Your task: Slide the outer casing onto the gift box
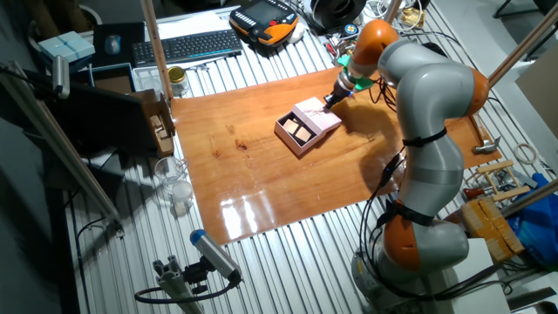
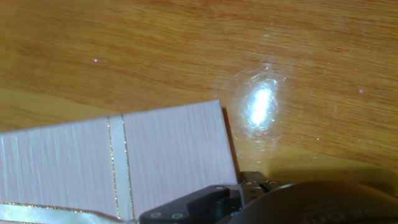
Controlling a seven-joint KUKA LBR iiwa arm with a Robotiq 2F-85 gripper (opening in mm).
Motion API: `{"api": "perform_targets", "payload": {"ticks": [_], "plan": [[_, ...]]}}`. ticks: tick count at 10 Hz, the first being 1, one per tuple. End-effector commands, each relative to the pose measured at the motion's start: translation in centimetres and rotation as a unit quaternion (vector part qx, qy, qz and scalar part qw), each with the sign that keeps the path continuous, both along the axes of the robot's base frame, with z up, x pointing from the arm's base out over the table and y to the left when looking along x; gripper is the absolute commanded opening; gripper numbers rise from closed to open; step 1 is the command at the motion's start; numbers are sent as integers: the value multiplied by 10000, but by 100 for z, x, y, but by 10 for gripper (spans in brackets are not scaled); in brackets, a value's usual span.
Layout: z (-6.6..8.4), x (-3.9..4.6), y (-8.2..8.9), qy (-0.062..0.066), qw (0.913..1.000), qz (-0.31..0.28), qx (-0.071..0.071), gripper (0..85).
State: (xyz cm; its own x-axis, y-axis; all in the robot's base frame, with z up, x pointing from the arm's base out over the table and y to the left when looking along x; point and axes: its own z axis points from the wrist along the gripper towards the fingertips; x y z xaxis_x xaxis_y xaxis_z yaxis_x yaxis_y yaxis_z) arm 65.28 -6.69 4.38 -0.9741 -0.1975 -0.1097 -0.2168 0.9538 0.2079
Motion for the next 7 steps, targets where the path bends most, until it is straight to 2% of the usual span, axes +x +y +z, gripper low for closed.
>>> {"api": "perform_targets", "payload": {"ticks": [1,7], "plan": [[13,1,2,5,10000,0,0,0],[65,-9,30,64,10000,-18,2,0]]}}
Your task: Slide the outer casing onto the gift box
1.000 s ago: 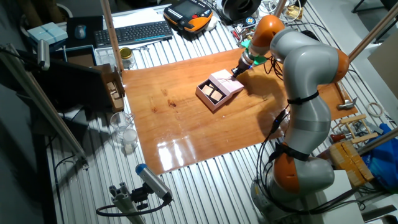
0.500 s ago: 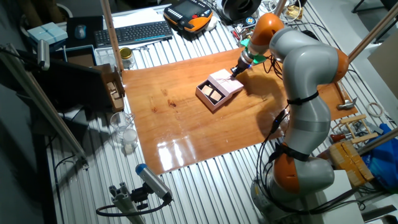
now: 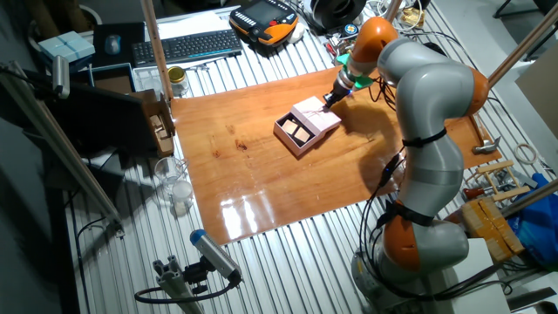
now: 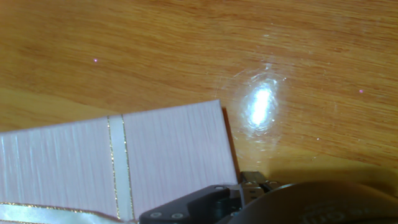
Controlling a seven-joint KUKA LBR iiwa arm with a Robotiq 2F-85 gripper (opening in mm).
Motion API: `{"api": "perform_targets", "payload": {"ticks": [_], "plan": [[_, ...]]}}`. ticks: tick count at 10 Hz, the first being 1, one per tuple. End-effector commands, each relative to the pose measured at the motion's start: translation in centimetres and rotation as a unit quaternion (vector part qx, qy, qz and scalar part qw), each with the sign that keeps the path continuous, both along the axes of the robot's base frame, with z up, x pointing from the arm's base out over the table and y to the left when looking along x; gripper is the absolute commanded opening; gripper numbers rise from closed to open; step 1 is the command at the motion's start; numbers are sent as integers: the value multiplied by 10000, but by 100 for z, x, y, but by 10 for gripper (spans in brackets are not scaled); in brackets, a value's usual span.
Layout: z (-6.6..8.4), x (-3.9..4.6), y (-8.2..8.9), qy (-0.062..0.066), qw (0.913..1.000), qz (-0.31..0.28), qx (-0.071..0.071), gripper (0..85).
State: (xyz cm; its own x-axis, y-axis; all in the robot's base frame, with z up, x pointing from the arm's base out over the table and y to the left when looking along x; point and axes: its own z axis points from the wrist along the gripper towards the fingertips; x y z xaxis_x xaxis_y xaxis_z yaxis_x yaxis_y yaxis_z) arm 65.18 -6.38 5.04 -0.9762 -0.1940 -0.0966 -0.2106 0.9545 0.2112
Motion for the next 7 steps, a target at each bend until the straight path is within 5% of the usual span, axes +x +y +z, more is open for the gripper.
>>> {"api": "perform_targets", "payload": {"ticks": [1,7], "plan": [[12,-2,5,12,10000,4,-1,0],[113,-6,62,80,10000,-20,-14,0]]}}
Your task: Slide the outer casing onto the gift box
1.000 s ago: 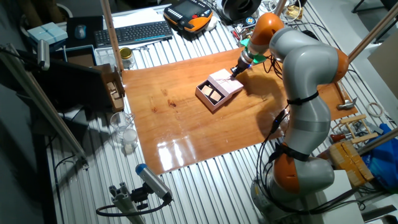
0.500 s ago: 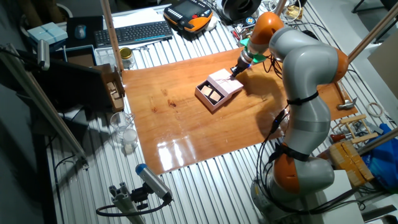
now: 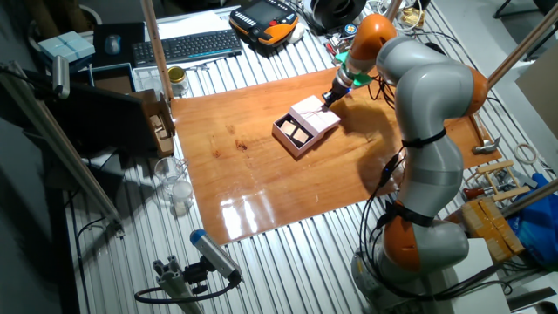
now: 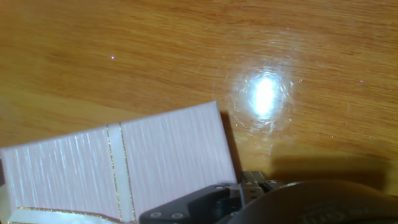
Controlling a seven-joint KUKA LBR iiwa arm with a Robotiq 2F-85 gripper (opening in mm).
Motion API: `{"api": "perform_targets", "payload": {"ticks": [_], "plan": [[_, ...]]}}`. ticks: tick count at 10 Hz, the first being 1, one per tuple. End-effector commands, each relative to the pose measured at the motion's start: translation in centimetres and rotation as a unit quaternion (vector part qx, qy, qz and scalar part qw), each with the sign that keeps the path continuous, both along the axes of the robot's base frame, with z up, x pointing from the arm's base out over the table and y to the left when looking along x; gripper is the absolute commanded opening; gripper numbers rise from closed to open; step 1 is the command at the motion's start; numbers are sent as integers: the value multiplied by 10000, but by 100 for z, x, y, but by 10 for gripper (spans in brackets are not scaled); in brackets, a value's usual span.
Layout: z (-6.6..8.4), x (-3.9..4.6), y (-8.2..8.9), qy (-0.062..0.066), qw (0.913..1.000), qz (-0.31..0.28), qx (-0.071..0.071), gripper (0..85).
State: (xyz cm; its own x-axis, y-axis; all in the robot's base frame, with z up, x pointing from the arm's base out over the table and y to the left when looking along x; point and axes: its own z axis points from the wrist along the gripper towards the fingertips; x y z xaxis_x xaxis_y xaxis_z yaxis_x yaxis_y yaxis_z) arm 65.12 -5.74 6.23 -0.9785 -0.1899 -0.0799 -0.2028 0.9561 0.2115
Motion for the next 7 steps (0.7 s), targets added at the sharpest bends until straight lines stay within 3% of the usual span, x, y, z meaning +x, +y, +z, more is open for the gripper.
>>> {"api": "perform_targets", "payload": {"ticks": [1,7], "plan": [[16,0,4,7,10000,-3,-5,0],[126,-9,55,81,10000,-18,-35,0]]}}
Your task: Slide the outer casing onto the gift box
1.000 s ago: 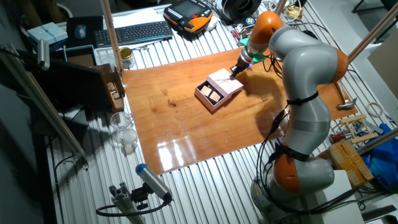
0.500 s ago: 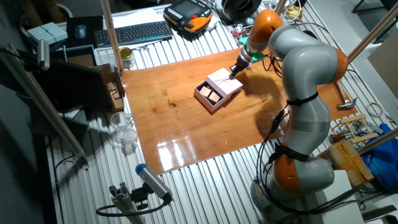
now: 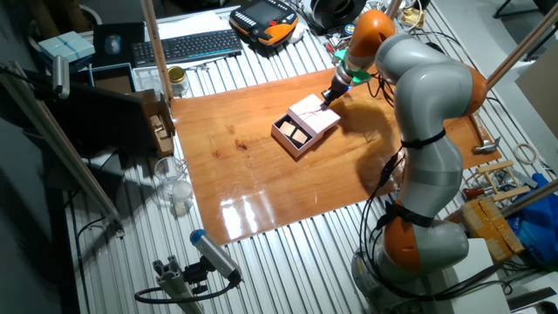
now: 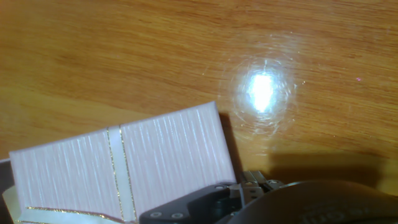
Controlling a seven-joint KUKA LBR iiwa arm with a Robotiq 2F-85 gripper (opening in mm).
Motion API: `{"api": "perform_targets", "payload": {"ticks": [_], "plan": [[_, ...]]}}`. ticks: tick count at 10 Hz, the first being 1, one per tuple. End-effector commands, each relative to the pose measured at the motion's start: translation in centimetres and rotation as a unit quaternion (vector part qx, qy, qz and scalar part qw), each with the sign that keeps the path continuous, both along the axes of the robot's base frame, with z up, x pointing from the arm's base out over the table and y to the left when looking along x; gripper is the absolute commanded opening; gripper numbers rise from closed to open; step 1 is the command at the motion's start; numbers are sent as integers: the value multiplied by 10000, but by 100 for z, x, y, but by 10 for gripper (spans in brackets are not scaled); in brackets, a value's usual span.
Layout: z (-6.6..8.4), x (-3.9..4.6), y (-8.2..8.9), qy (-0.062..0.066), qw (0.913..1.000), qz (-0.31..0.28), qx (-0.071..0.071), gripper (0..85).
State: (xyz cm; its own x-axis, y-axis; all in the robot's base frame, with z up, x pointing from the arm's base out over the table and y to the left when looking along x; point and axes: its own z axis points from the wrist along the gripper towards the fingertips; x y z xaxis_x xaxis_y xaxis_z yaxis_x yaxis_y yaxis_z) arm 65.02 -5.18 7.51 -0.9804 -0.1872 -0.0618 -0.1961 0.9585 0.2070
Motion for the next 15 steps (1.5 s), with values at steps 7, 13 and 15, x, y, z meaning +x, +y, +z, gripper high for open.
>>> {"api": "perform_targets", "payload": {"ticks": [7,13,15], "plan": [[64,-23,54,35,10000,-32,-25,0],[143,-56,112,39,10000,-55,-70,0],[157,-61,120,39,9999,-55,-93,0]]}}
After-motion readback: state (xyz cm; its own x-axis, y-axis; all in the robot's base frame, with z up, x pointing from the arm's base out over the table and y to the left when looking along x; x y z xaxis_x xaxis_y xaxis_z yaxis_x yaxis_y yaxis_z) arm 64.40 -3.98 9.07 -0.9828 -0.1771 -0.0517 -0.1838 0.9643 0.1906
